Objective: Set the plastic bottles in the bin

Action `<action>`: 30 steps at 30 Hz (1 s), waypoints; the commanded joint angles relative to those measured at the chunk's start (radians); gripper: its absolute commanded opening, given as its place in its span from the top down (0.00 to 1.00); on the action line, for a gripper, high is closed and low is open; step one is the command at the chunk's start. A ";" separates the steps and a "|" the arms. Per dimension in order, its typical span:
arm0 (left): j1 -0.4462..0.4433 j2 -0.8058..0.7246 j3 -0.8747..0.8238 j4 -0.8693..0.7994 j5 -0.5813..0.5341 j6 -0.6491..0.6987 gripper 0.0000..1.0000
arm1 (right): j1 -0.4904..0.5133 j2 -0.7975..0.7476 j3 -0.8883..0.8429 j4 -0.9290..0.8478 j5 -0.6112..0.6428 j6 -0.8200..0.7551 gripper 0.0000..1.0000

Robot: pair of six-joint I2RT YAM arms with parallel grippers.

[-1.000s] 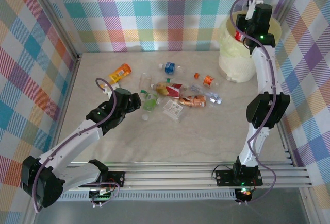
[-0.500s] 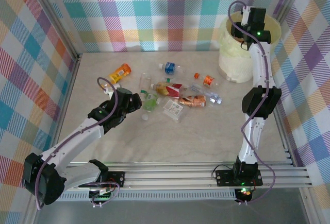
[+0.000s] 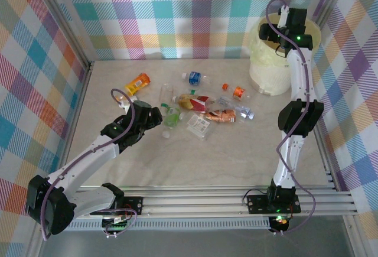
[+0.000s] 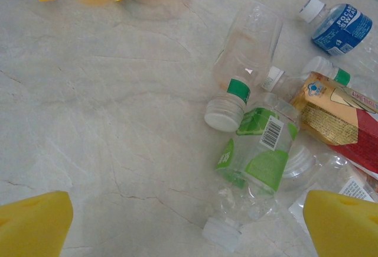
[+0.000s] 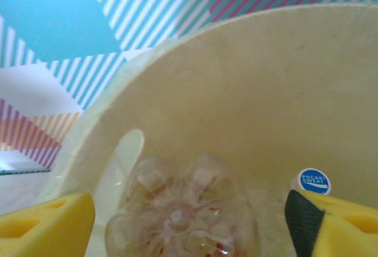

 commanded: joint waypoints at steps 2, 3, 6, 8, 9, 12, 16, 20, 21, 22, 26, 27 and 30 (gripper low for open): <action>0.013 0.005 -0.014 0.007 0.008 -0.008 0.00 | 0.004 -0.076 0.032 -0.002 -0.061 0.042 0.12; 0.014 0.006 -0.013 0.006 0.008 -0.009 0.00 | 0.004 -0.080 0.031 -0.005 -0.068 0.043 0.11; 0.015 0.010 -0.015 0.009 0.009 -0.008 0.00 | 0.005 -0.094 0.021 -0.018 -0.091 0.044 0.07; 0.015 0.015 -0.014 0.011 0.012 -0.011 0.00 | 0.004 -0.106 0.009 -0.020 -0.100 0.044 0.00; 0.015 0.018 -0.012 0.011 0.013 -0.011 0.00 | 0.004 -0.112 0.004 -0.021 -0.100 0.045 0.00; 0.017 0.030 -0.007 0.013 0.019 -0.012 0.00 | 0.005 -0.138 -0.014 -0.031 -0.098 0.061 0.00; 0.018 0.044 0.000 0.020 0.029 -0.016 0.00 | 0.005 -0.192 -0.052 -0.050 -0.148 0.086 0.00; 0.018 0.062 0.008 0.031 0.036 -0.019 0.00 | 0.008 -0.275 -0.129 -0.065 -0.219 0.114 0.00; 0.018 0.067 0.010 0.032 0.041 -0.019 0.00 | 0.009 -0.299 -0.155 -0.073 -0.239 0.122 0.00; 0.018 0.073 0.013 0.033 0.042 -0.020 0.00 | 0.011 -0.322 -0.184 -0.075 -0.259 0.127 0.00; 0.020 0.091 0.023 0.043 0.063 -0.026 0.00 | 0.038 -0.460 -0.404 -0.032 -0.321 0.152 0.00; 0.020 0.093 0.025 0.046 0.071 -0.029 0.00 | 0.051 -0.505 -0.490 0.003 -0.328 0.154 0.00; 0.021 0.093 0.029 0.064 0.104 -0.030 0.00 | 0.095 -0.627 -0.723 0.125 -0.353 0.138 0.00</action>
